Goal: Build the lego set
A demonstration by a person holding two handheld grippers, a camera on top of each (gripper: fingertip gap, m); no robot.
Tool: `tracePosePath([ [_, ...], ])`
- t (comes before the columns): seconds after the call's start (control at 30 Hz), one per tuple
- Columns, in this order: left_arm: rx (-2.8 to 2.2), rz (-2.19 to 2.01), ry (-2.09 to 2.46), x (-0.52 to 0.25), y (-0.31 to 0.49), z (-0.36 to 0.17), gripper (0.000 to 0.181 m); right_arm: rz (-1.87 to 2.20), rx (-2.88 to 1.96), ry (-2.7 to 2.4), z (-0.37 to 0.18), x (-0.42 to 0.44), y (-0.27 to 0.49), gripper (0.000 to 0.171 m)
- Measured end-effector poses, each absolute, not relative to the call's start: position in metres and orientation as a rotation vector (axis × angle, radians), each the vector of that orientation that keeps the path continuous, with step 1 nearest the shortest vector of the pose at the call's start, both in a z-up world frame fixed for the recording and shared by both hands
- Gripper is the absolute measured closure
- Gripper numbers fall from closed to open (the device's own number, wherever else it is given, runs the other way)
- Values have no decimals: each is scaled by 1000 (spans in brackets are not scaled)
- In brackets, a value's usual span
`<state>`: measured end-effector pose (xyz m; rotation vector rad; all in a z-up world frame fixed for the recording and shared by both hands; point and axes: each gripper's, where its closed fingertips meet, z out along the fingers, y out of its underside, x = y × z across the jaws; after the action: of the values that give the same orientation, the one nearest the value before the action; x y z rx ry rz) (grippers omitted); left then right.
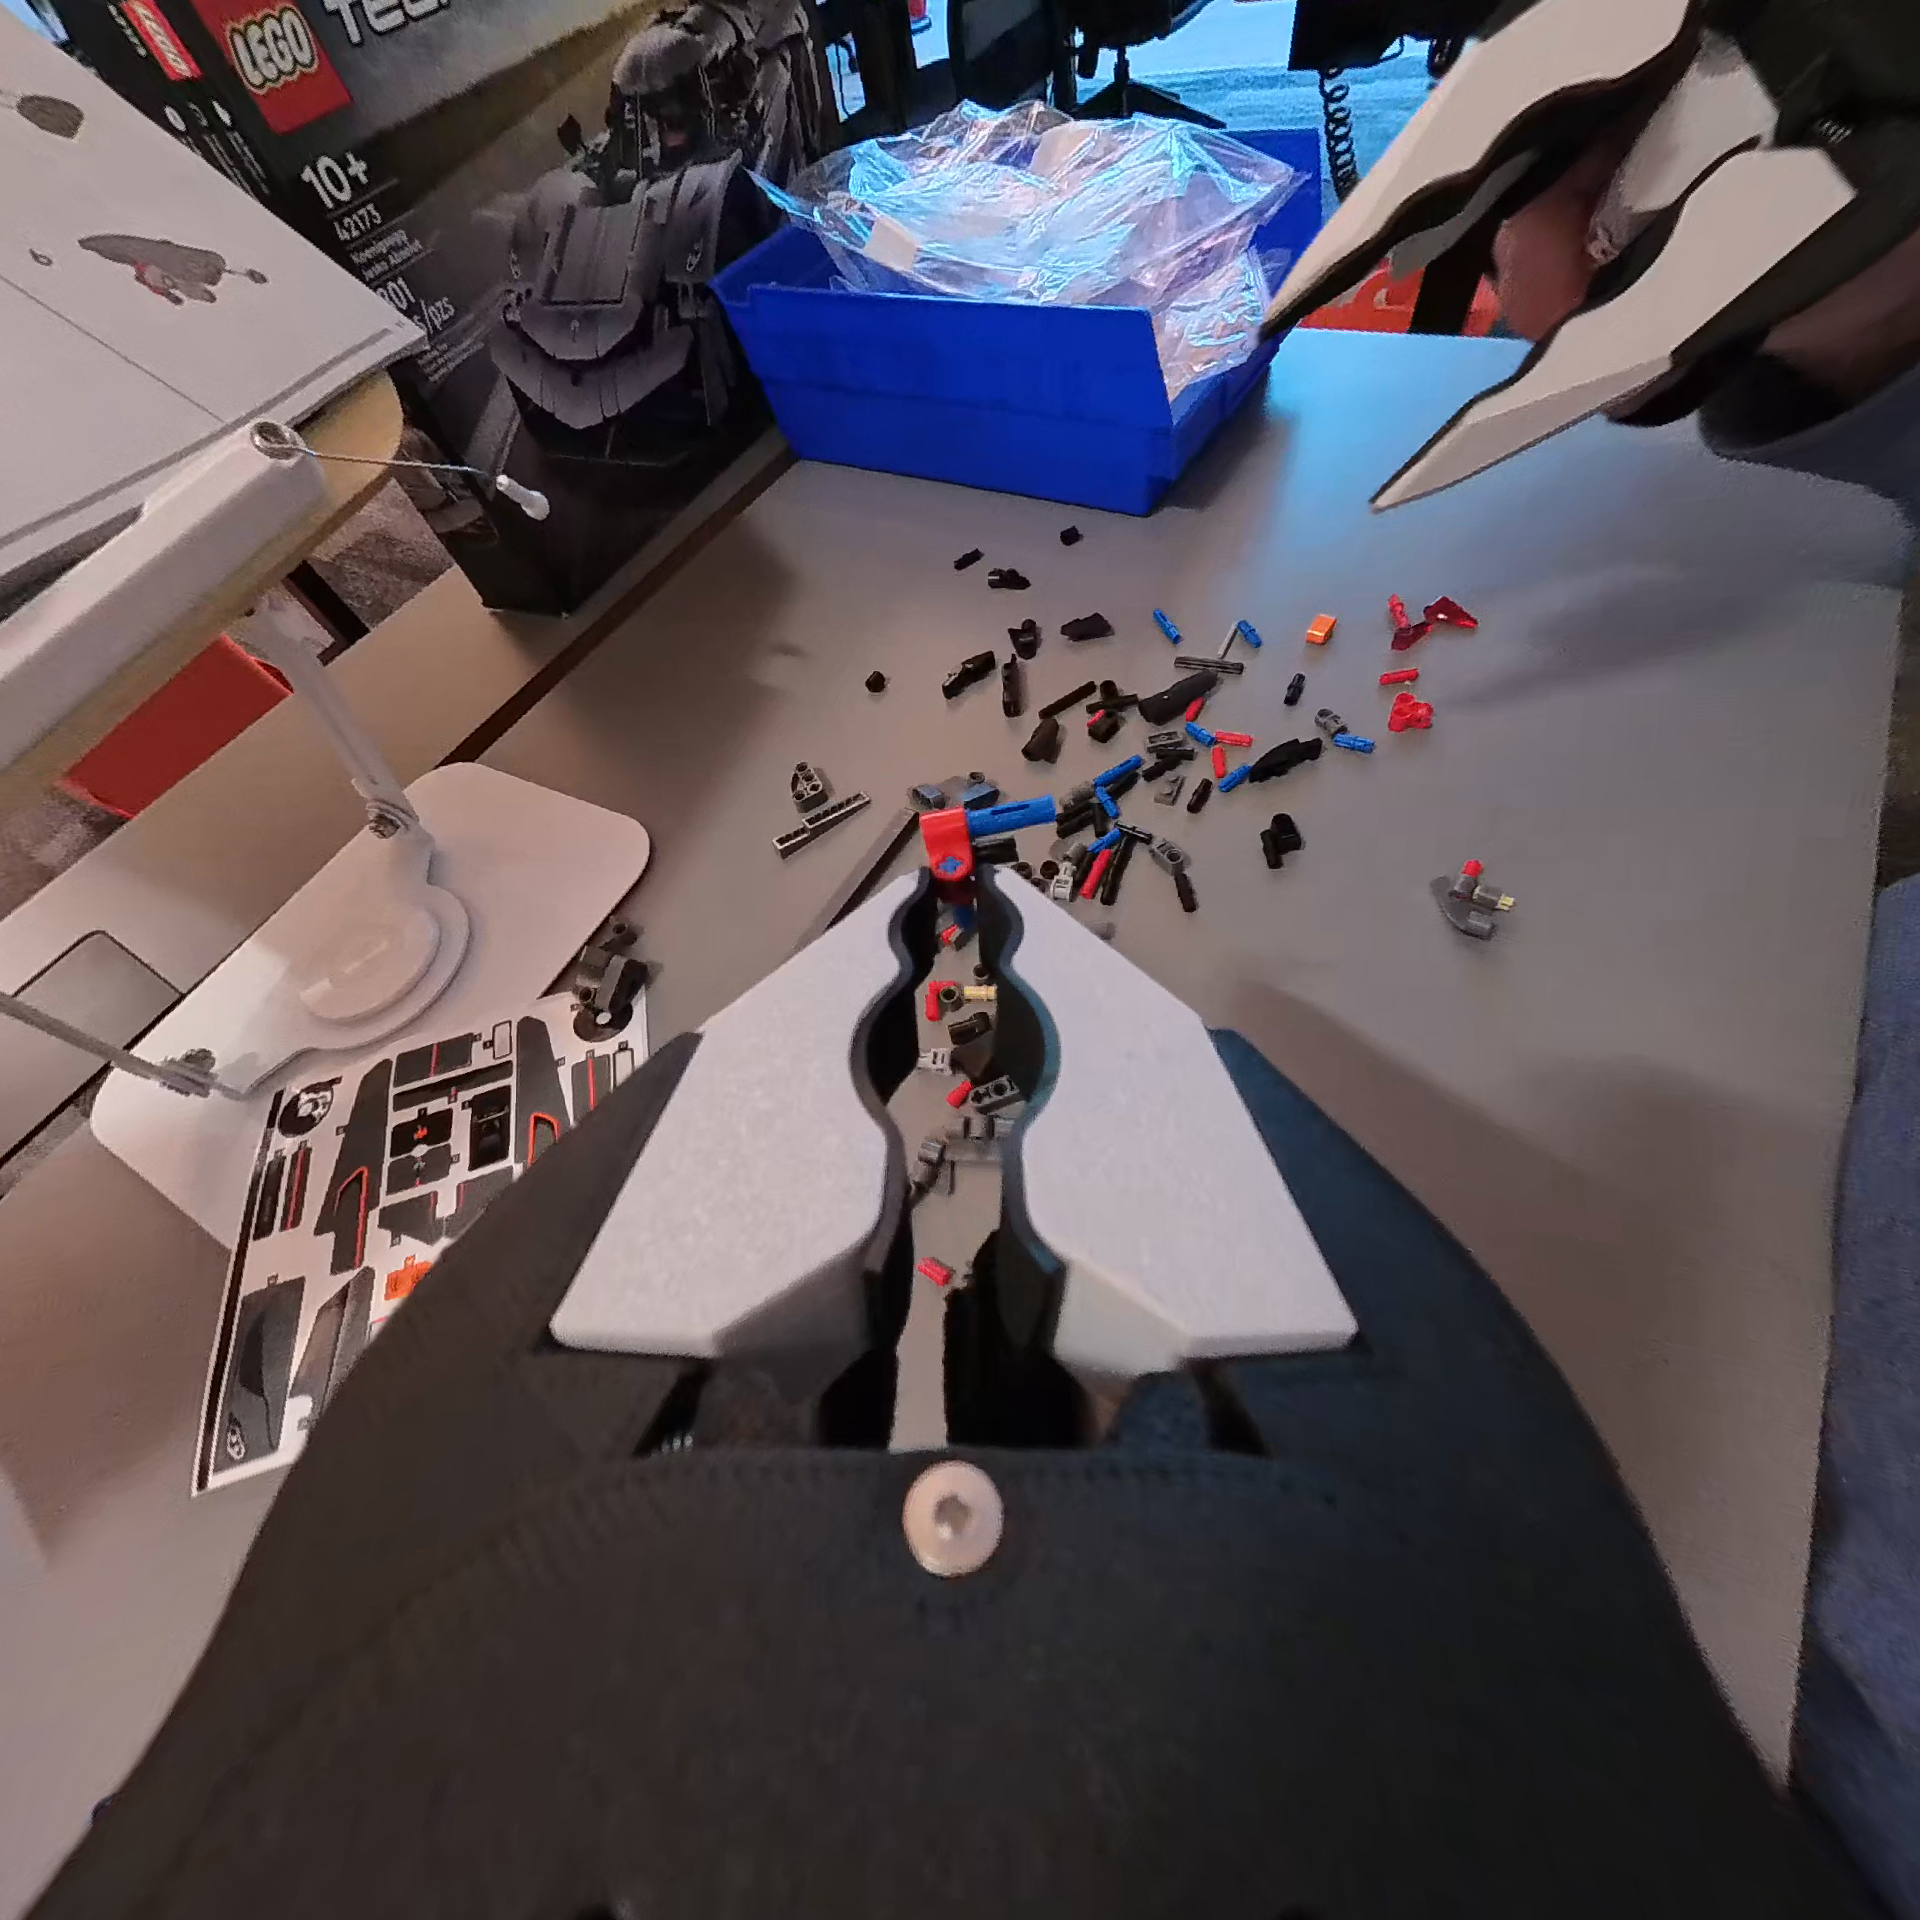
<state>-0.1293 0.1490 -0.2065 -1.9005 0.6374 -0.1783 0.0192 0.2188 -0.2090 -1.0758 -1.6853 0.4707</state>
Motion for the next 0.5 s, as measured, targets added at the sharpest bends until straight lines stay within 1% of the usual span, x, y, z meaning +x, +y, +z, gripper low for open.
tracePosePath([
  [0.3, -1907, -164, 611, -129, 135, -204, 176, 412, -1195, -1659, -216, 64, 229, 123],
  [0.5, -1922, -170, 576, -134, 128, -207, 177, 422, -1399, -1654, -245, 97, 246, 126],
])
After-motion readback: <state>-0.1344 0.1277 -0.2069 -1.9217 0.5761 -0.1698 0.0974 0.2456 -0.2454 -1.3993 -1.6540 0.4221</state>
